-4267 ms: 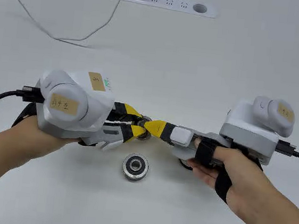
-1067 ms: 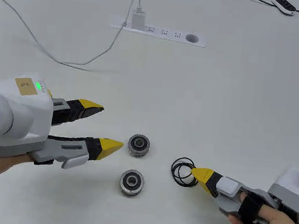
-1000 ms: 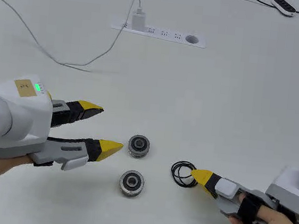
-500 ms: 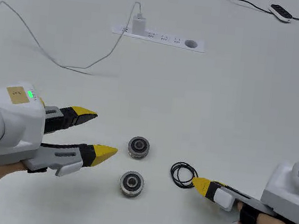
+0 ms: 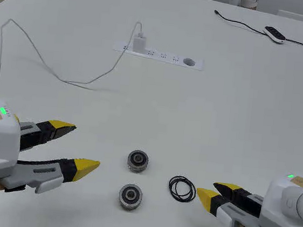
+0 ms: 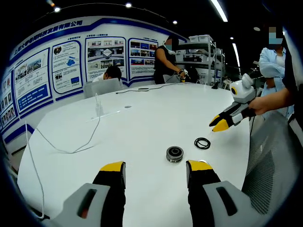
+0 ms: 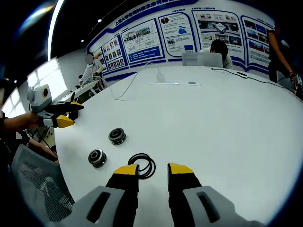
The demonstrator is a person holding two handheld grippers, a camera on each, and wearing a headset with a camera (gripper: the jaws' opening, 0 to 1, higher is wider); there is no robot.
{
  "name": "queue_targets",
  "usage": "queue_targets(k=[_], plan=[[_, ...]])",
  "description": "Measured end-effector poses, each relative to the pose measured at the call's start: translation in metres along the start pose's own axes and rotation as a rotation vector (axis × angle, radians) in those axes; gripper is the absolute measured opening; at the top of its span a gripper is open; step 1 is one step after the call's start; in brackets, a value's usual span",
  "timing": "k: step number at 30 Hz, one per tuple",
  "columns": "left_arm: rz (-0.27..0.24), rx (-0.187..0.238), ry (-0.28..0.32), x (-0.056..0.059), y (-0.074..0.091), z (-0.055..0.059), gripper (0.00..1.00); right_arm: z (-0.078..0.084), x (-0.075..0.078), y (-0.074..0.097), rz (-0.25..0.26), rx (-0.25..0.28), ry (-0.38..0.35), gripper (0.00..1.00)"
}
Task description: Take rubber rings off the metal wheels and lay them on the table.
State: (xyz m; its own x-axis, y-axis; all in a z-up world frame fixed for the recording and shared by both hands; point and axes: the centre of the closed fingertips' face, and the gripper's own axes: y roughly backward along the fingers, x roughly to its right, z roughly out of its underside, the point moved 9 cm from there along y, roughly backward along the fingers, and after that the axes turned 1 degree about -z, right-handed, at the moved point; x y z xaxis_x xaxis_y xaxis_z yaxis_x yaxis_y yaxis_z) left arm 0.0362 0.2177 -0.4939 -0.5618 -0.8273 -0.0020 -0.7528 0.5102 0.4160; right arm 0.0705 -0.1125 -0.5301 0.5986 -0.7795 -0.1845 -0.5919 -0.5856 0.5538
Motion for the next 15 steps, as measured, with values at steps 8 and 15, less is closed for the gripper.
queue_targets(k=[8, 15], plan=[[-0.063, 0.005, 0.014, 0.001, 0.020, 0.007, 0.57, 0.005, 0.008, 0.020, 0.065, 0.015, 0.058, 0.30], [-0.074, -0.015, 0.007, 0.008, 0.026, 0.012, 0.64, 0.013, 0.015, 0.038, 0.131, 0.030, 0.057, 0.39]])
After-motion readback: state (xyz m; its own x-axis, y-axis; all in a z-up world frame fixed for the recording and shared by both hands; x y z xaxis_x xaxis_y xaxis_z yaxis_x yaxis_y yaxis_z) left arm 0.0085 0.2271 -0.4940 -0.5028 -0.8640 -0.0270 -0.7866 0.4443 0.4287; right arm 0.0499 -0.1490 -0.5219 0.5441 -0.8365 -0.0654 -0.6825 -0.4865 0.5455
